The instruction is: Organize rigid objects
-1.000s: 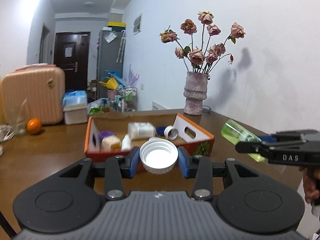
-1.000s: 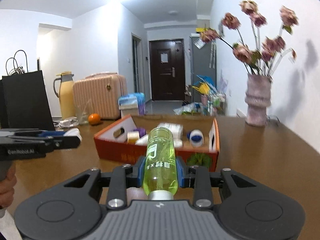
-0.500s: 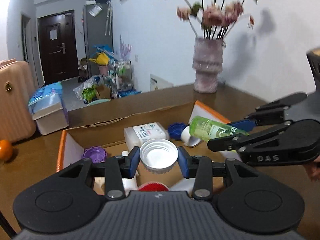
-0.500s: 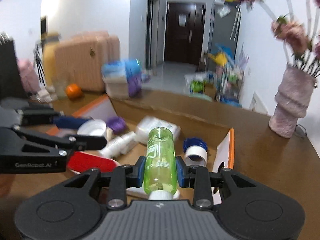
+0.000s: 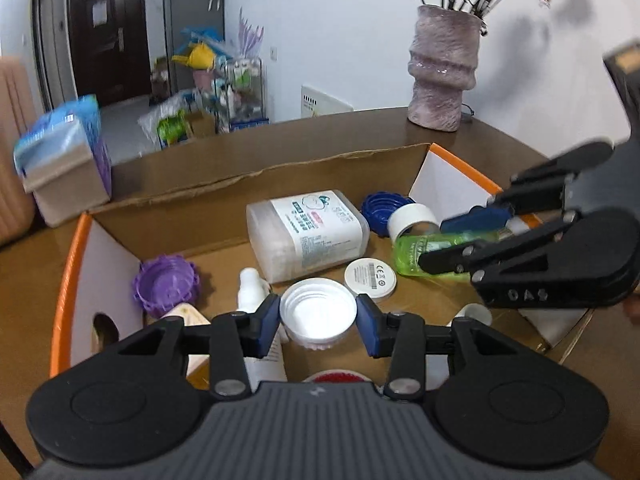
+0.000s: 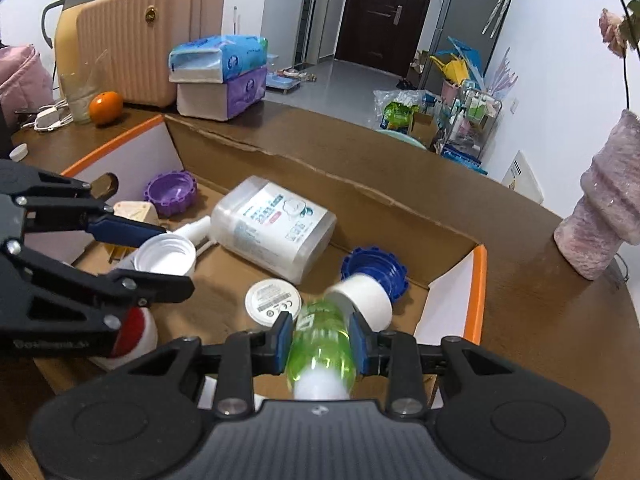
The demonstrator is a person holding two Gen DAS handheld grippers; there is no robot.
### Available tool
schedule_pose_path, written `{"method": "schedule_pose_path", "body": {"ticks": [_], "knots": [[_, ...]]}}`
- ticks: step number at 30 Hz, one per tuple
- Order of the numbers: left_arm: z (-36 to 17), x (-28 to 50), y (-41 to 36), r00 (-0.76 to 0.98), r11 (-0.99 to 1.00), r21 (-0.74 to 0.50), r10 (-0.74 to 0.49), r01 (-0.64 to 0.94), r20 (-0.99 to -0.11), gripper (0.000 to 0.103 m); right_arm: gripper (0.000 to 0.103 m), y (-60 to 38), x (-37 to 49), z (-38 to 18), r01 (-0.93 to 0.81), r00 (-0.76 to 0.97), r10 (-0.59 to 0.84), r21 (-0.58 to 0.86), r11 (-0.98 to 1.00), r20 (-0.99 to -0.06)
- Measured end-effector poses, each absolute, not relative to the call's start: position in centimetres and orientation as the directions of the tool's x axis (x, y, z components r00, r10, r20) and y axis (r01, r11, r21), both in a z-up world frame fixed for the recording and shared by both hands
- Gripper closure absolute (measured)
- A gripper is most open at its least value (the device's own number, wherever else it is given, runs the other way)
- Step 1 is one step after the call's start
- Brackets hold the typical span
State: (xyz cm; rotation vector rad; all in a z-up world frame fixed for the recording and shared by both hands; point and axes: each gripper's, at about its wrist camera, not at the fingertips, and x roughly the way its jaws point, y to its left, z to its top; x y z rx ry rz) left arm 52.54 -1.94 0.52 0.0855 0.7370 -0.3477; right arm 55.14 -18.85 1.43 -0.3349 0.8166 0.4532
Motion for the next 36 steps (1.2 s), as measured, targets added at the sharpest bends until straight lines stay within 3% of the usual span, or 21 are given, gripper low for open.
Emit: {"method": "schedule_pose_path", "body": {"ticks": [3,5,12,20,28,36], "knots": [[0.5,52.5,-1.8,0.686,0.938,-0.042,-0.28,0.343,-0.672,0.048,0.075,-19.4,55.5,0.7,-0.481,0.596,0.246,-0.094,0.872,-0.764],[0.5,52.2,-1.8,0.687,0.937,-0.033,-0.277,0.347,-0.672,0.034,0.075,-20.1,55.7,0.8,-0.467,0.595,0.258,-0.065,0.882,-0.761],[2.6,51.0,-0.6,0.721,0.951,-0.029,-0.252,0.307,-0.645,0.025,0.069,-22.4,54.9,3.8,-0.422,0.626,0.323,0.04,0.906,-0.709],[5.4,48.1,1.6,0.784,0.971,0.011,-0.188,0.24,-0.591,0.005,0.044,-23.0,51.7,6.8,-0.401,0.691,0.29,-0.018,0.916,-0.662],[6.9,43.4,3.5,0.886,0.991,0.022,-0.107,0.131,-0.452,0.0,0.026,-23.6,47.4,8.1,-0.341,0.784,0.25,-0.058,0.938,-0.569],[5.9,37.8,4.5,0.957,0.997,-0.028,-0.074,0.069,-0.282,0.0,0.011,-23.7,41.6,6.5,-0.255,0.9,0.219,-0.048,0.966,-0.378]]}}
